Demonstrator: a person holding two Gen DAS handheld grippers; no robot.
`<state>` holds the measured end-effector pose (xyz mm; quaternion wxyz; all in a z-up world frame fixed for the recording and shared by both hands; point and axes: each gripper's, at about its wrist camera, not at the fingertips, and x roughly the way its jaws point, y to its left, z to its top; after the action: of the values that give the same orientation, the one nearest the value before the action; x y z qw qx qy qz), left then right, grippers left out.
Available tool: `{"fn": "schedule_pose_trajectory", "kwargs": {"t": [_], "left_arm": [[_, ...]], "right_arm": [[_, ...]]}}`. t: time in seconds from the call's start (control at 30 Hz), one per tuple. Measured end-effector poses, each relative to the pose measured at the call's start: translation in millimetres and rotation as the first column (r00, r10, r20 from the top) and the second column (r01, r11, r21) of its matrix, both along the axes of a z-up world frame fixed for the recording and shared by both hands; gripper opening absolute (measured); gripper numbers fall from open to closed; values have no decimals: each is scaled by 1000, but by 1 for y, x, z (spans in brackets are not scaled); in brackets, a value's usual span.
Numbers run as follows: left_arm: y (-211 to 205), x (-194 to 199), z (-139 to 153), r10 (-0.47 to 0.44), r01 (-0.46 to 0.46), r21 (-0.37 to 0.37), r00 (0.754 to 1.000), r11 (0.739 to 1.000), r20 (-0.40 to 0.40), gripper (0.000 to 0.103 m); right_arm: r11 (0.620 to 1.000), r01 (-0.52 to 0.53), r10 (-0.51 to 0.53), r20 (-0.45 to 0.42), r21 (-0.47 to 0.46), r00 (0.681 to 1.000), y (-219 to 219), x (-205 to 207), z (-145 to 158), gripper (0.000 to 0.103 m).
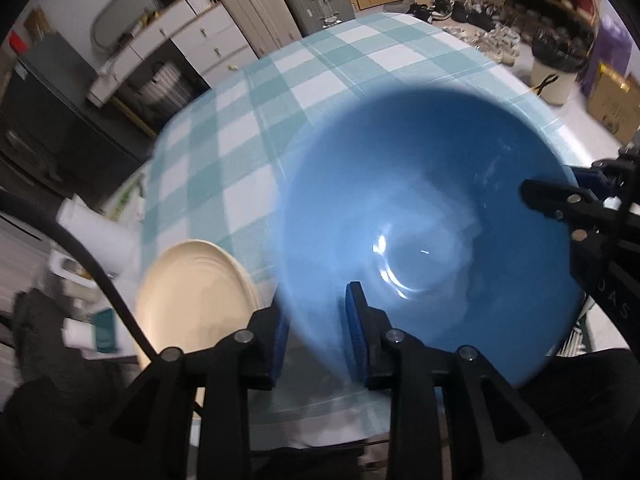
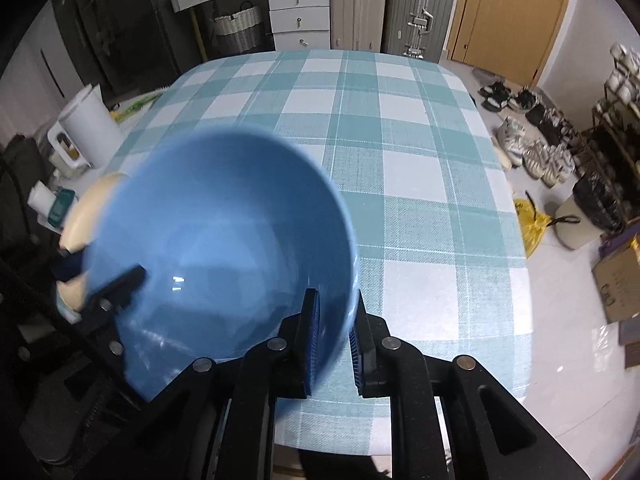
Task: Organize plates and bowls
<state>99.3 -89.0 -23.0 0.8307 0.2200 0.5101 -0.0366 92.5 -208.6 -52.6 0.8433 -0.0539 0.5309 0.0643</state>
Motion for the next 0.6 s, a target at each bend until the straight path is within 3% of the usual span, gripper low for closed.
{"fn": "schedule_pose_trajectory", "kwargs": {"t": [0.37,0.47,0.53,0.6], "left_arm": [[11,0,3,7,-7,-57,1000,998,-2,34],[19,-2,6,34,-30,-121,999,992,30,39],[28,-4,10,61,-45,-203,995,978,73,49],[33,-4,10,83,-57,-248,992,967,97,49]], "right_arm": [[1000,4,-5,55,12,998,-5,-4,12,14],[998,34,-39,113,48,993,-13,-6,23,14],[990,56,-75,148,129,986,-23,-7,29,14],[984,69,-87,107,162,990,-26,-2,22,15]]}}
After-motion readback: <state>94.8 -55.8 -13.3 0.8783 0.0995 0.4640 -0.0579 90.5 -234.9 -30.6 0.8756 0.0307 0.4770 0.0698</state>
